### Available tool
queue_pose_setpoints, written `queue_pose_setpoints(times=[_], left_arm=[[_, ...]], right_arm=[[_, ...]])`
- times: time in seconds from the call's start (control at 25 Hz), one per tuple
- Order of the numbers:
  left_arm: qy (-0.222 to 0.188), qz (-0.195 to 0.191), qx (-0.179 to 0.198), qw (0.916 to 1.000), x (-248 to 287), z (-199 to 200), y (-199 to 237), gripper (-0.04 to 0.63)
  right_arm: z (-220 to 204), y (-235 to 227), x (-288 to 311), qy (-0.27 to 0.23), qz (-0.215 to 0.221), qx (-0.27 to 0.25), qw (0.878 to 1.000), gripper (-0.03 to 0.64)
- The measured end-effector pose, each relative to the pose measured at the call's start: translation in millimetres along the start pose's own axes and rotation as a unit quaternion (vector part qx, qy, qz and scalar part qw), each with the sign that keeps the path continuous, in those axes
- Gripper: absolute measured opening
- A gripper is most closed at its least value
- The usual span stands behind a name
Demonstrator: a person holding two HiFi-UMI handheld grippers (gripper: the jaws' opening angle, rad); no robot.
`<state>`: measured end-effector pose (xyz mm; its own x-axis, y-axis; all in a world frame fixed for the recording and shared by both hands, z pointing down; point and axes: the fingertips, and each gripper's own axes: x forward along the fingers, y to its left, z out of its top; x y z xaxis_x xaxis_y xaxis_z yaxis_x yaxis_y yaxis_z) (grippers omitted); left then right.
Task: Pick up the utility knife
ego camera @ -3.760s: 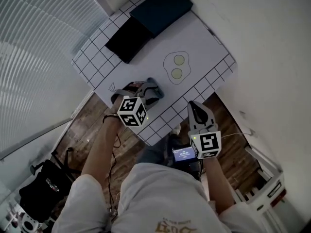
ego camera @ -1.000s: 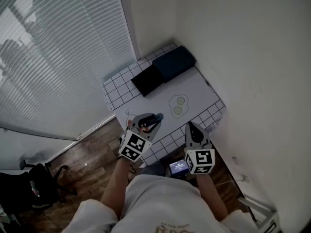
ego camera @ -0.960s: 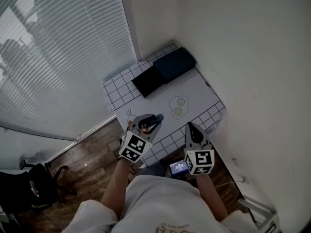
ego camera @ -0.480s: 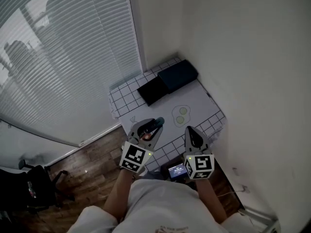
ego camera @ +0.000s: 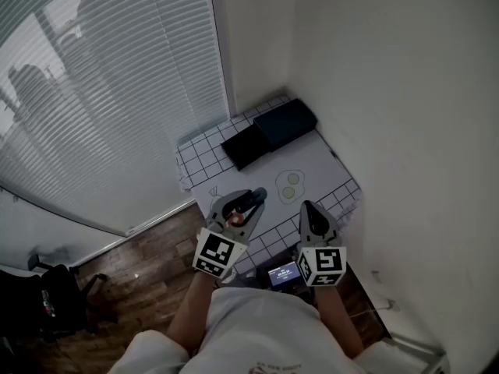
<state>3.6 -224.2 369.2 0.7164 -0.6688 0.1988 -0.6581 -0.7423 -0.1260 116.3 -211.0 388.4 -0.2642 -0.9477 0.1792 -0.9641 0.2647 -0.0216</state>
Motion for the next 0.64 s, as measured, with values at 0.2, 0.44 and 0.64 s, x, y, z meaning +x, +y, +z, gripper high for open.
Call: queue_pose_setpoints(times=[0.2,0.44,0.64], left_arm=[[-0.001,-0.003,-0.004,1.0000,-1.3,-0.7,1.2,0.144],[-0.008,-0.001,-0.009,0.9999,-3.1,3.5,5.4,0.144],[-0.007,-0.002,-0.011,0.9999,-5.7,1.2,9.7,0.144]], right_arm=[[-2.6,2.8,-0.8,0.001,-0.001,0.002,1.000,0.006],[-2.2,4.3,1.6,0.000,0.000,0.001,1.000,0.006],[-1.3,5.1,6.1,0.003,0.000,-0.003,1.000,0.006]])
